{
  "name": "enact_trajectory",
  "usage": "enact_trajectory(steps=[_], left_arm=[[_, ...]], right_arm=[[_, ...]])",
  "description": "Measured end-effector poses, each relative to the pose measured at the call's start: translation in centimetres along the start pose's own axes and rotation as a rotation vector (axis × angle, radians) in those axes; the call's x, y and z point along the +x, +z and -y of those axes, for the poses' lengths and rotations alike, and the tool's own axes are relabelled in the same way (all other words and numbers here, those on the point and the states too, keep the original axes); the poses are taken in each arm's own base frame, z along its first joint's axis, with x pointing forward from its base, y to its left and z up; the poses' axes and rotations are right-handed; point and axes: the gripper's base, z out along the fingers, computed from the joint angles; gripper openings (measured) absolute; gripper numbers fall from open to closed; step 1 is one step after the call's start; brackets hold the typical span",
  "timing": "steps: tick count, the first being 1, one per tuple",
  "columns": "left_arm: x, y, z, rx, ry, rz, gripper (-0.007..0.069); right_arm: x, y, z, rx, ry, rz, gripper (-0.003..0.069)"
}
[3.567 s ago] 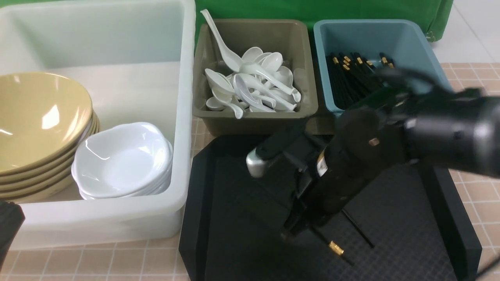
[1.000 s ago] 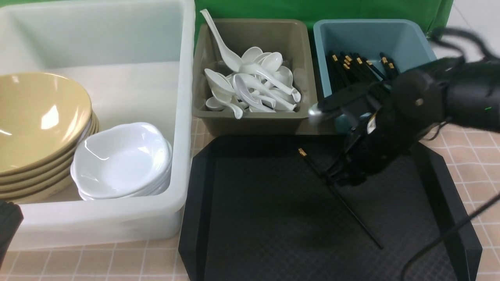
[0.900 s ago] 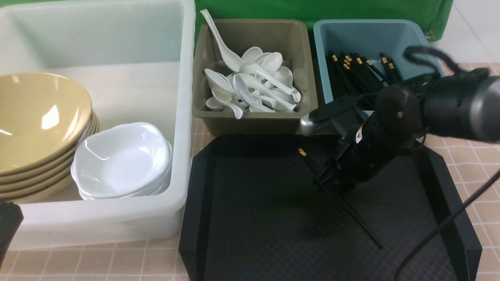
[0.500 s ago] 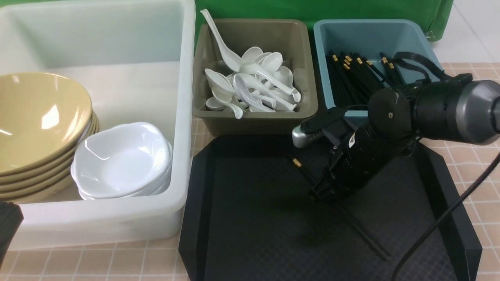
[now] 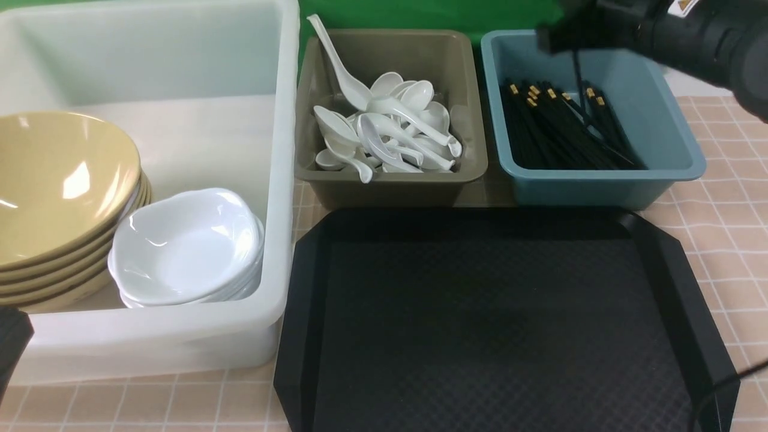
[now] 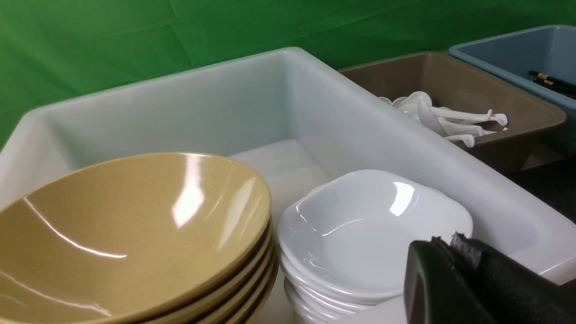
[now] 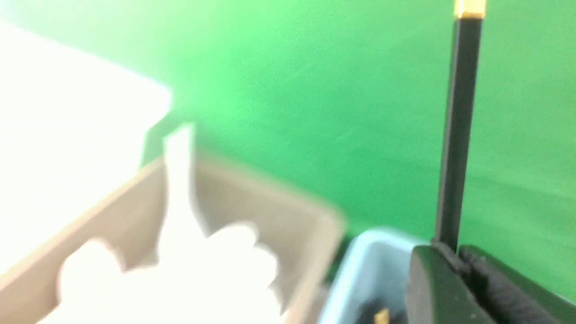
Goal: On brown table put chopsticks spoon bowls plates into blue grey white boxes.
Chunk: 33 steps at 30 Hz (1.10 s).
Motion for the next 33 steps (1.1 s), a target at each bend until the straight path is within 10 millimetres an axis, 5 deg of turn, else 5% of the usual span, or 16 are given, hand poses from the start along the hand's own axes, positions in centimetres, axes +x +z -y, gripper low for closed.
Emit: enact_trajectory(steps=[6, 9, 14, 18, 20, 21, 24, 27, 29, 33], left_arm=[[-0.1, 0.0, 0.0, -0.003, 0.006, 0.016, 0.0006], [-0.1, 0.0, 0.0, -0.003, 0.006, 0.015, 0.0006], [-0.1, 0.0, 0.0, -0.003, 0.006, 0.015, 0.0006], [-0.1, 0.0, 0.0, -0.003, 0.006, 0.014, 0.0006], [-0.1, 0.0, 0.0, -0.003, 0.006, 0.014, 0.0006], [-0.1, 0.0, 0.0, -0.003, 0.006, 0.014, 0.0006], [-0.1, 0.0, 0.0, -0.003, 0.006, 0.014, 0.0006], [-0.1, 0.0, 0.0, -0.003, 0.006, 0.014, 0.0006], [-0.1, 0.0, 0.0, -0.003, 0.006, 0.014, 0.0006], [-0.1, 0.0, 0.0, -0.003, 0.006, 0.014, 0.0006]], right_arm=[[4.4, 4.7, 1.8, 0.026, 0.061, -0.17, 0.0279], [3.7, 4.2, 2.4, -0.013, 0.068, -0.291, 0.0378], [-2.4, -1.1, 3.1, -0.069, 0.018, -0.309, 0.0332], [-7.6, -9.7, 3.0, -0.063, -0.064, -0.136, 0.0123], [-8.1, -11.9, 2.7, -0.055, -0.076, -0.082, 0.008], [-8.0, -15.1, 2.3, -0.044, -0.089, -0.002, 0.0045], [-5.2, -19.9, 1.2, -0.041, -0.106, 0.084, 0.0036], [0.4, -22.9, 0.6, -0.031, -0.145, 0.078, 0.0036], [2.5, -23.5, 0.4, -0.027, -0.158, 0.063, 0.0036], [11.3, -25.9, -0.5, -0.018, -0.181, 0.002, 0.0036]])
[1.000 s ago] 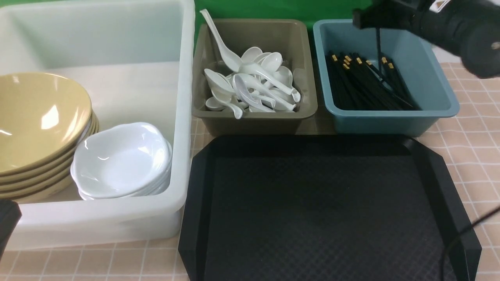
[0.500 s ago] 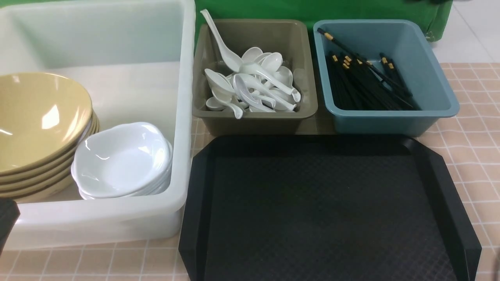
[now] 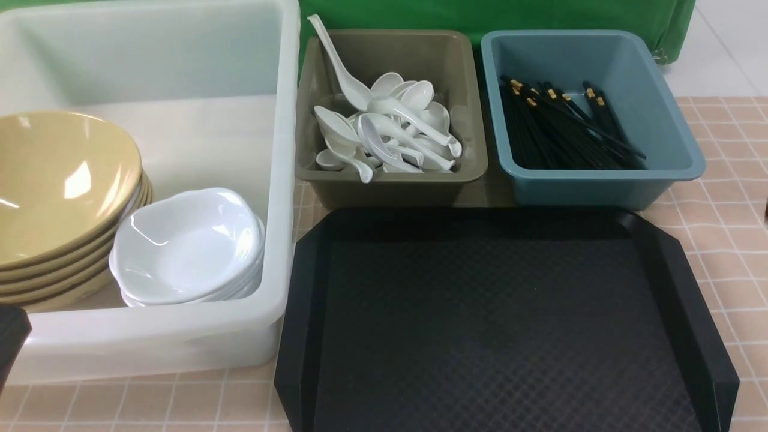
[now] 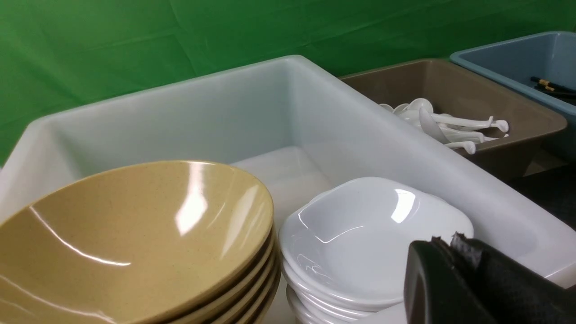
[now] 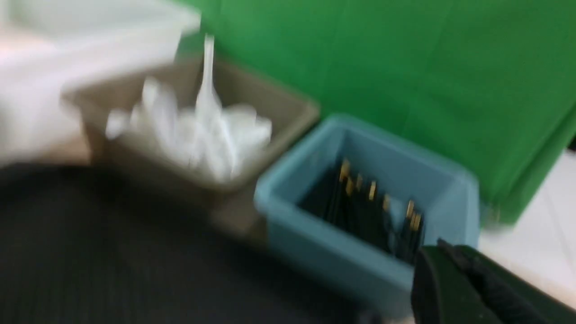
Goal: On brown table put chopsticks spoon bowls plates into blue grey white boxes.
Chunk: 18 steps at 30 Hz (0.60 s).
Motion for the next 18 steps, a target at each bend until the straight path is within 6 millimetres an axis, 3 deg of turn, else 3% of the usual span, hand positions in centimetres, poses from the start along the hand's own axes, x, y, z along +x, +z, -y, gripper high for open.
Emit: enact_trajectory(steps=[1, 2, 5, 8, 12, 18], left_arm=[[0.0, 0.0, 0.0, 0.0, 0.0, 0.0, 0.0006], [0.0, 0.0, 0.0, 0.0, 0.0, 0.0, 0.0006], [0.0, 0.0, 0.0, 0.0, 0.0, 0.0, 0.0006], [0.0, 0.0, 0.0, 0.0, 0.0, 0.0, 0.0006], [0.0, 0.0, 0.0, 0.0, 0.0, -0.002, 0.0006], [0.0, 0.0, 0.0, 0.0, 0.0, -0.003, 0.0006]], right_arm=[[-0.1, -0.1, 0.0, 0.003, 0.0, 0.008, 0.0037], [2.6, -1.0, -0.8, 0.001, 0.018, -0.006, 0.0037], [6.5, -1.8, -2.0, -0.013, 0.029, -0.053, 0.0038], [8.5, -2.3, -2.9, -0.063, 0.039, -0.142, 0.0038], [9.5, -2.6, -3.2, -0.09, 0.033, -0.224, 0.0041], [9.1, -3.5, -2.1, 0.098, 0.097, -0.139, 0.0043]])
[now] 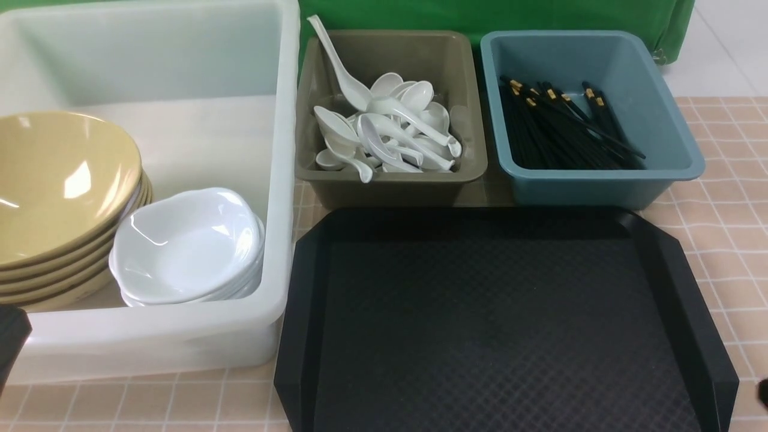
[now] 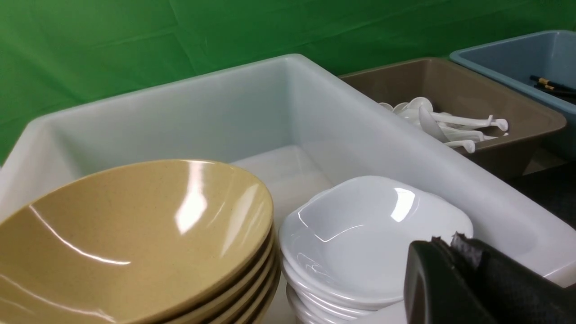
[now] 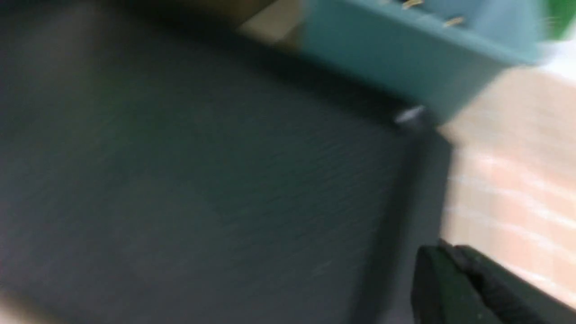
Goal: On brown table put chopsticks spoon bowls plates into blue grey white boxes.
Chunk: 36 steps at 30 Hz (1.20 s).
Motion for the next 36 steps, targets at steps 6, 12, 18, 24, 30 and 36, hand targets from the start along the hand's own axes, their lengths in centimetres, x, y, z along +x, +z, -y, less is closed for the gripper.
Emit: enact_trajectory(steps=[6, 12, 18, 24, 30, 36], left_arm=[[0.0, 0.0, 0.0, 0.0, 0.0, 0.0, 0.0006], [0.03, 0.01, 0.01, 0.0, 0.0, -0.001, 0.0006], [0.03, 0.01, 0.01, 0.0, 0.0, -0.001, 0.0006], [0.03, 0.01, 0.01, 0.0, 0.0, -0.001, 0.0006], [0.03, 0.01, 0.01, 0.0, 0.0, -0.001, 0.0006], [0.72, -0.05, 0.13, -0.005, 0.0, 0.012, 0.0006]], right_arm=[[0.06, -0.74, 0.91, 0.157, 0.053, 0.038, 0.0045], [0.5, -0.78, 0.99, 0.177, 0.108, -0.007, 0.0048], [0.51, -0.78, 0.99, 0.176, 0.109, -0.009, 0.0053], [0.51, -0.78, 0.99, 0.177, 0.108, -0.009, 0.0058], [0.51, -0.78, 0.99, 0.177, 0.108, -0.009, 0.0064], [0.51, -0.78, 0.99, 0.177, 0.108, -0.009, 0.007]])
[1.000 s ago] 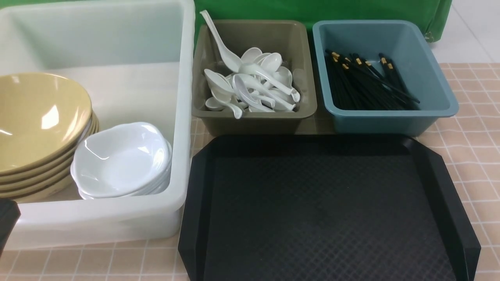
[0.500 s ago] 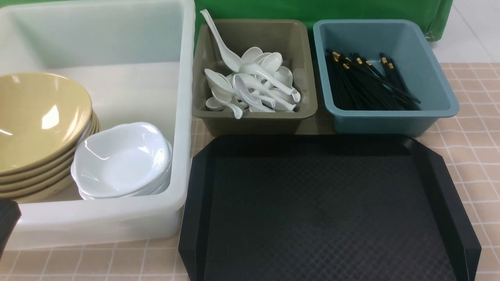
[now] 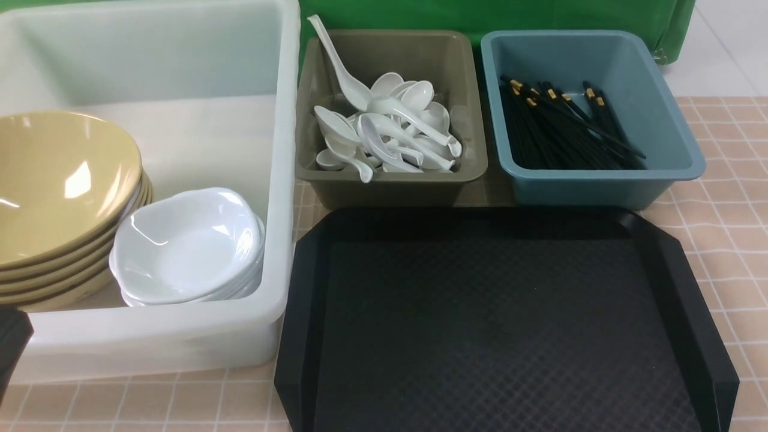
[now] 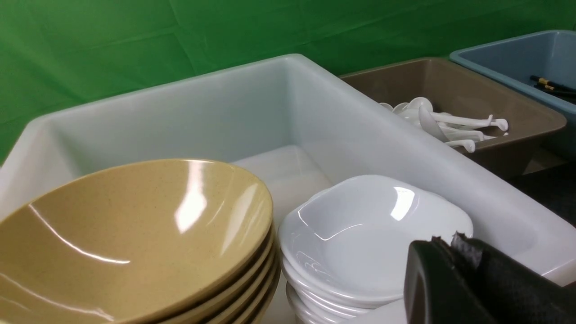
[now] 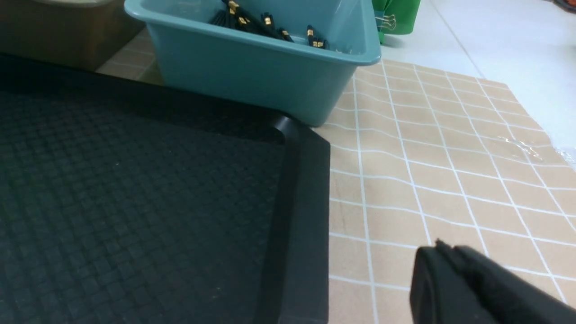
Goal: On brown table put chopsticks spoon bowls plates into blue grey white boxes.
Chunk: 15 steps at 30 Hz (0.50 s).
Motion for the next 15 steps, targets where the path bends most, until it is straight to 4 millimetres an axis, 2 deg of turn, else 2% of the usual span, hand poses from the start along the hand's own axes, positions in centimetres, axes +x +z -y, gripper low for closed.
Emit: enact_trajectory(steps=[4, 9, 15], left_arm=[[1.8, 0.2, 0.1, -0.05, 0.009, -0.021, 0.0006], [4.4, 1.0, 0.1, -0.171, -0.178, -0.052, 0.0006], [7.9, 1.8, 0.5, -0.216, -0.287, -0.118, 0.0006]], right_arm=[[0.0, 0.0, 0.0, 0.0, 0.001, 0.0, 0.0072], [0.0, 0.0, 0.0, 0.0, 0.0, -0.001, 0.008], [0.0, 0.0, 0.0, 0.0, 0.0, -0.005, 0.0086]])
